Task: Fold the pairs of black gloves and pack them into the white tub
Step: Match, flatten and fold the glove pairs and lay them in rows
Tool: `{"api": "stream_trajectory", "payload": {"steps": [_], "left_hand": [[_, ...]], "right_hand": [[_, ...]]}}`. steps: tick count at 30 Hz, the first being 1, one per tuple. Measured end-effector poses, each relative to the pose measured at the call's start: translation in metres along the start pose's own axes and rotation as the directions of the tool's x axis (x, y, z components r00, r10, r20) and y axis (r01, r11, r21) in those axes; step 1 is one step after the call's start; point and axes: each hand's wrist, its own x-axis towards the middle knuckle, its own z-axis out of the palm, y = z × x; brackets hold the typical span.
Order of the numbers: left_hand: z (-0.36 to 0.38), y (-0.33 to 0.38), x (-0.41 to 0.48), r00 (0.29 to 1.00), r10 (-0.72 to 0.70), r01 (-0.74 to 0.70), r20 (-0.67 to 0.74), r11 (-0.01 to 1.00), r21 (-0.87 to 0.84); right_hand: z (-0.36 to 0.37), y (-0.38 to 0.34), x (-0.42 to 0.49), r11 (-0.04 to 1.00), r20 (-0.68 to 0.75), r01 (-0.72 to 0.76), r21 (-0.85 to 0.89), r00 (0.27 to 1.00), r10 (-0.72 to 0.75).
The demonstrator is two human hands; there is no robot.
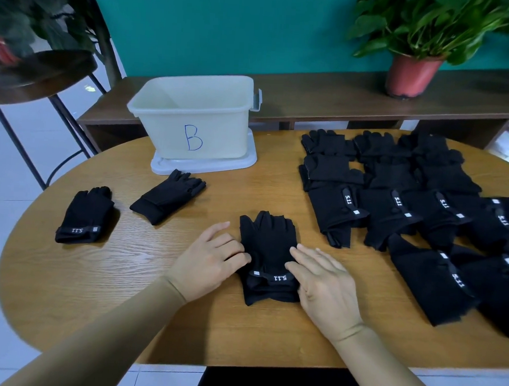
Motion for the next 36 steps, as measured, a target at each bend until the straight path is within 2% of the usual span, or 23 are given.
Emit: {"api": "stream_trajectory", "payload": {"steps": [2,5,8,9,11,13,15,17,20,29,32,34,36], "left_hand": [[-0.005,-0.002,-0.004,0.999,-0.026,0.027,0.023,0.999,-0.04],[-0.021,-0.008,-0.011,0.985,-0.152,0.162,0.077,0.977,-0.14],[-0.033,-0.003,0.008,0.942,-0.335,0.33,0.032,0.897,-0.296],[-0.031,0.002,0.021,0.918,-0.395,0.381,0.033,0.857,-0.347],[-0.026,0.019,0.049,0.859,-0.499,0.494,0.114,0.751,-0.437],[-0.016,0.037,0.064,0.771,-0.556,0.636,0.312,0.635,-0.438],[-0.002,0.049,0.061,0.676,-0.555,0.725,0.485,0.619,-0.301],[0.004,0.055,0.051,0.624,-0.547,0.729,0.558,0.664,-0.165],[0.009,0.055,0.044,0.628,-0.542,0.701,0.558,0.706,-0.104],[-0.002,0.036,0.014,0.574,-0.596,0.681,0.561,0.728,0.077],[-0.012,0.033,0.006,0.561,-0.622,0.706,0.546,0.704,0.076],[-0.02,0.038,0.008,0.604,-0.636,0.728,0.479,0.686,-0.007],[-0.03,0.051,0.011,0.731,-0.564,0.655,0.384,0.738,-0.163]], "right_hand": [[-0.005,0.005,0.0,1.0,0.015,0.02,-0.014,1.0,-0.02],[-0.016,0.014,0.007,1.0,-0.02,0.005,-0.026,1.0,-0.006],[-0.017,0.015,0.032,0.999,-0.057,-0.03,-0.041,0.998,0.028],[-0.014,0.011,0.044,0.998,-0.018,-0.042,-0.055,0.999,0.041],[-0.008,-0.004,0.064,0.996,0.201,-0.055,-0.063,0.977,0.067],[-0.001,-0.014,0.069,0.999,0.473,-0.046,-0.014,0.88,0.047],[0.004,-0.013,0.062,0.996,0.674,-0.09,-0.027,0.734,0.085],[0.01,-0.007,0.053,0.994,0.707,-0.08,-0.079,0.699,0.113],[0.016,-0.001,0.048,0.987,0.71,-0.111,-0.119,0.685,0.162],[0.013,0.005,0.047,0.964,0.704,-0.198,-0.177,0.659,0.265],[0.0,0.003,0.046,0.956,0.663,-0.27,-0.112,0.697,0.274],[-0.012,0.001,0.046,0.967,0.61,-0.252,-0.032,0.761,0.218],[-0.022,-0.005,0.043,0.981,0.605,-0.191,0.028,0.785,0.135]]}}
